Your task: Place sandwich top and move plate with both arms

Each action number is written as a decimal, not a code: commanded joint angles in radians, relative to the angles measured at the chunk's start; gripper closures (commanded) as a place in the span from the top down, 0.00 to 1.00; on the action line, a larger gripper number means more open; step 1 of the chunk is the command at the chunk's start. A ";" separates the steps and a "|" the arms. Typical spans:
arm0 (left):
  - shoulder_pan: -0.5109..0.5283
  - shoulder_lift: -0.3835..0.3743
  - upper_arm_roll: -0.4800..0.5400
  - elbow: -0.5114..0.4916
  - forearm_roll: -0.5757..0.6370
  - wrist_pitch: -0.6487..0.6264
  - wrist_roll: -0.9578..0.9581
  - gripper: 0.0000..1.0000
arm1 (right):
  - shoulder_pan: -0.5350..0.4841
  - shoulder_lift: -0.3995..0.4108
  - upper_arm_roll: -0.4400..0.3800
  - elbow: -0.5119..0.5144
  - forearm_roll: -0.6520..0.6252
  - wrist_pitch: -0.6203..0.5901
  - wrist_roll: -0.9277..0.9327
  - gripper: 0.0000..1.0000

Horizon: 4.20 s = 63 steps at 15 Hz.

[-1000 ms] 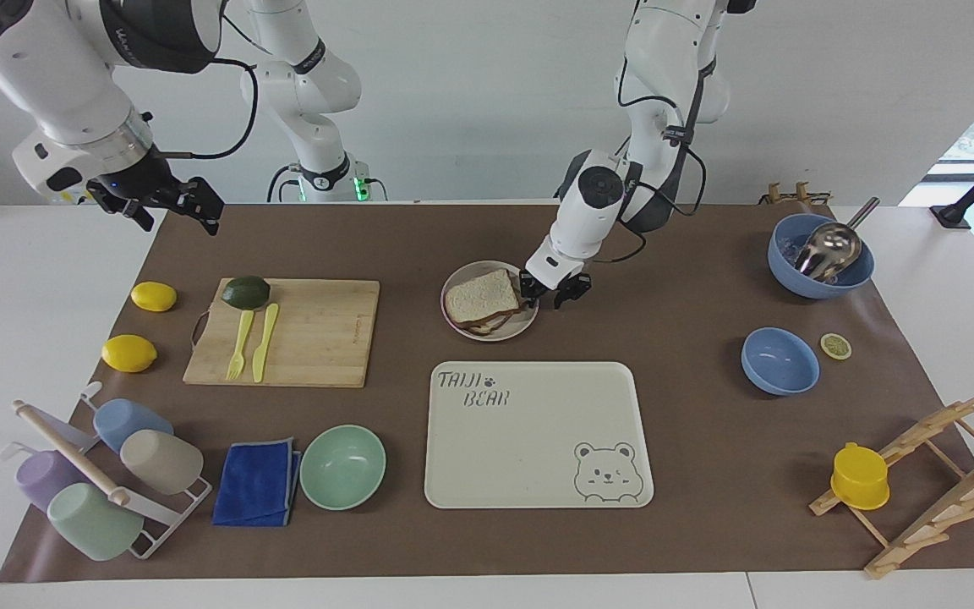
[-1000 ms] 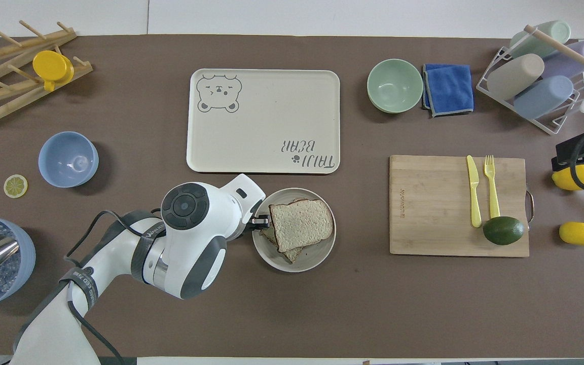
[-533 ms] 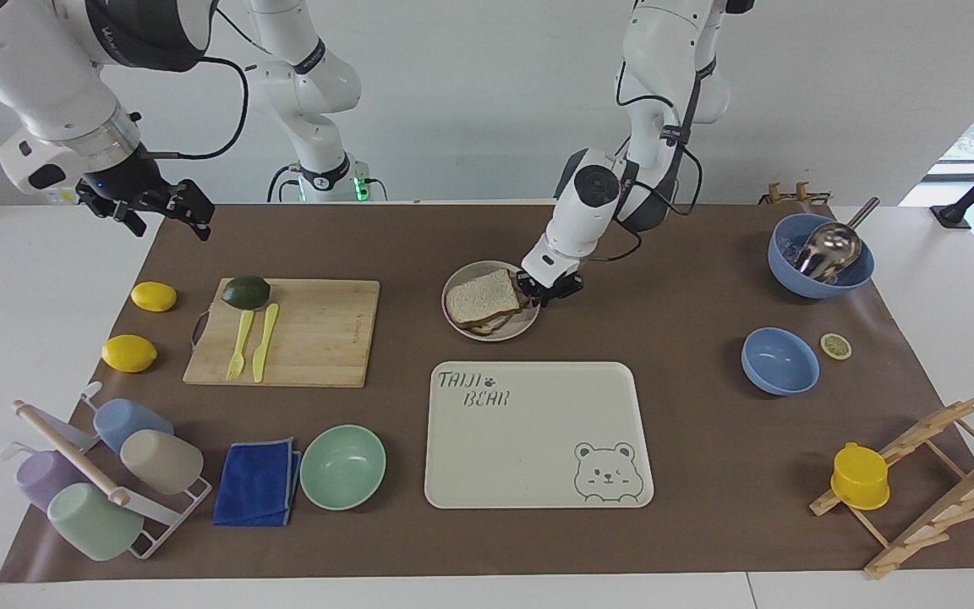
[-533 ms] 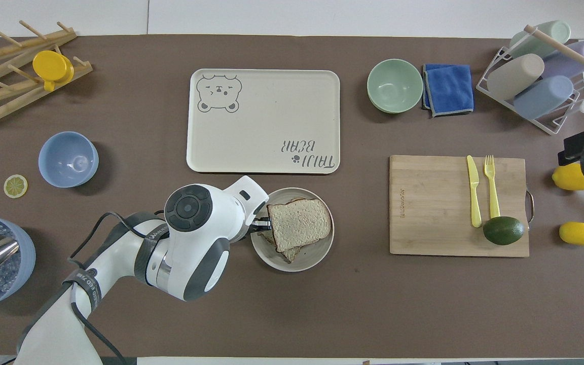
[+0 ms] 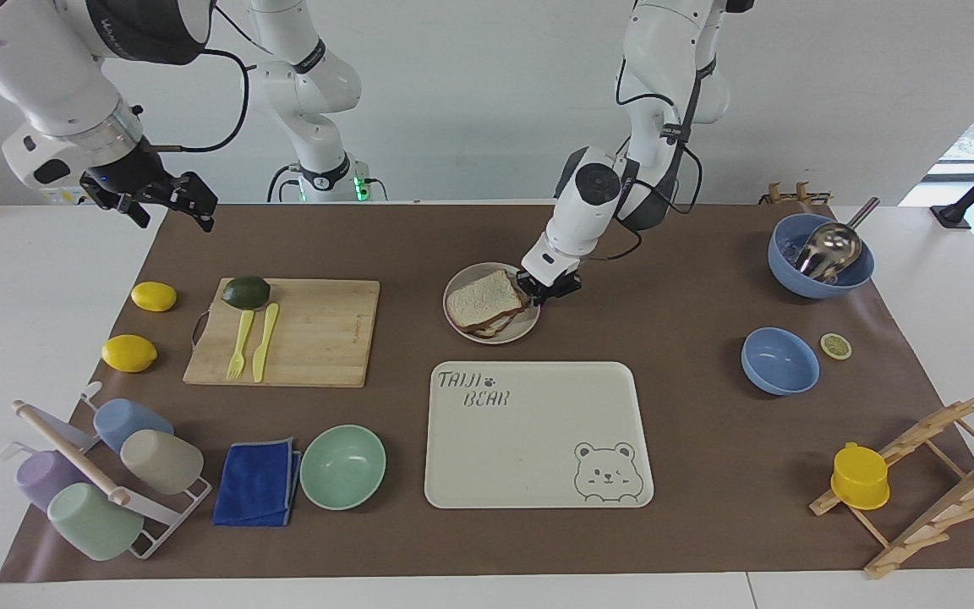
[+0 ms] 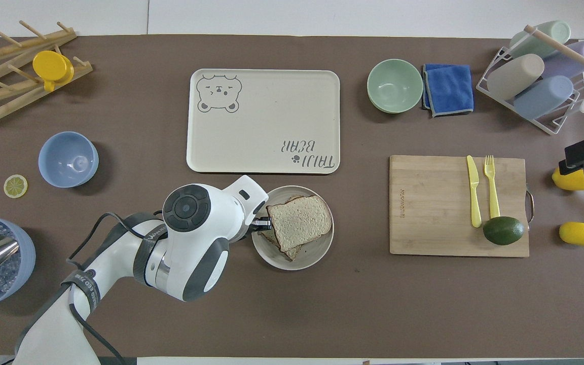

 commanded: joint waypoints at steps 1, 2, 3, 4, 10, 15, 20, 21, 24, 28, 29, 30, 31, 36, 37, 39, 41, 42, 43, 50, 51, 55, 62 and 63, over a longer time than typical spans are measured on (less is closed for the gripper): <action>0.024 0.003 0.010 -0.001 -0.087 0.008 0.097 0.00 | 0.000 -0.028 0.004 -0.031 0.006 0.033 -0.013 1.00; 0.026 -0.006 0.012 -0.001 -0.120 0.002 0.139 0.00 | 0.000 -0.027 0.004 -0.031 0.007 0.059 -0.013 1.00; 0.035 -0.012 0.012 0.004 -0.141 -0.018 0.177 0.00 | 0.002 -0.028 0.006 -0.031 0.007 0.052 -0.007 1.00; 0.046 -0.018 0.012 0.026 -0.161 -0.046 0.188 0.00 | 0.002 -0.030 0.006 -0.031 0.007 0.034 -0.007 1.00; 0.119 -0.029 0.013 0.138 -0.213 -0.198 0.216 0.00 | 0.000 -0.025 0.006 -0.033 0.009 0.095 -0.019 1.00; 0.184 0.009 0.019 0.276 -0.215 -0.247 0.230 0.00 | 0.011 -0.025 0.007 -0.033 0.007 0.072 -0.016 1.00; 0.241 0.120 0.022 0.433 -0.203 -0.261 0.241 0.00 | 0.009 -0.025 0.007 -0.031 0.007 0.070 -0.019 1.00; 0.242 0.144 0.022 0.459 -0.203 -0.258 0.241 0.00 | 0.009 -0.025 0.007 -0.031 0.007 0.070 -0.022 1.00; 0.261 0.244 0.024 0.571 -0.201 -0.262 0.238 0.00 | 0.009 -0.025 0.007 -0.031 0.007 0.070 -0.022 1.00; 0.288 0.391 0.029 0.709 -0.197 -0.259 0.238 0.00 | 0.009 -0.025 0.007 -0.031 0.007 0.069 -0.022 1.00; 0.296 0.420 0.029 0.734 -0.188 -0.253 0.238 0.00 | 0.009 -0.025 0.007 -0.031 0.007 0.069 -0.022 1.00; 0.296 0.445 0.029 0.752 -0.166 -0.241 0.238 0.00 | 0.009 -0.025 0.007 -0.031 0.007 0.069 -0.022 1.00; 0.297 0.448 0.029 0.749 -0.151 -0.220 0.241 0.00 | 0.009 -0.025 0.007 -0.031 0.007 0.063 -0.020 1.00; 0.287 0.448 0.029 0.699 -0.129 -0.144 0.241 0.00 | 0.009 -0.025 0.007 -0.030 0.007 0.058 -0.022 1.00; 0.285 0.447 0.027 0.691 -0.129 -0.140 0.241 0.00 | 0.009 -0.025 0.007 -0.031 0.007 0.058 -0.022 1.00; 0.284 0.440 0.027 0.662 -0.129 -0.112 0.242 0.00 | 0.009 -0.025 0.007 -0.031 0.007 0.058 -0.022 1.00; 0.290 0.439 0.027 0.665 -0.129 -0.124 0.244 0.99 | 0.009 -0.025 0.007 -0.030 0.007 0.058 -0.022 1.00; 0.293 0.439 0.027 0.671 -0.128 -0.132 0.242 1.00 | 0.009 -0.025 0.007 -0.031 0.007 0.058 -0.022 1.00; 0.296 0.439 0.027 0.682 -0.128 -0.153 0.244 1.00 | 0.009 -0.025 0.007 -0.031 0.007 0.058 -0.022 1.00; 0.349 0.274 0.071 0.702 -0.106 -0.313 0.233 1.00 | 0.009 -0.025 0.007 -0.031 0.007 0.058 -0.022 1.00; 0.357 0.243 0.084 0.705 -0.089 -0.365 0.231 1.00 | 0.009 -0.025 0.007 -0.031 0.007 0.058 -0.022 1.00; 0.363 0.103 0.107 0.708 0.128 -0.547 0.247 1.00 | 0.009 -0.025 0.007 -0.030 0.007 0.056 -0.022 1.00; 0.426 -0.107 0.111 0.702 0.148 -0.831 0.331 1.00 | 0.011 -0.025 0.007 -0.030 0.004 0.049 -0.022 1.00; 0.426 -0.133 0.111 0.700 0.148 -0.869 0.340 1.00 | 0.009 -0.025 0.007 -0.030 0.004 0.049 -0.022 1.00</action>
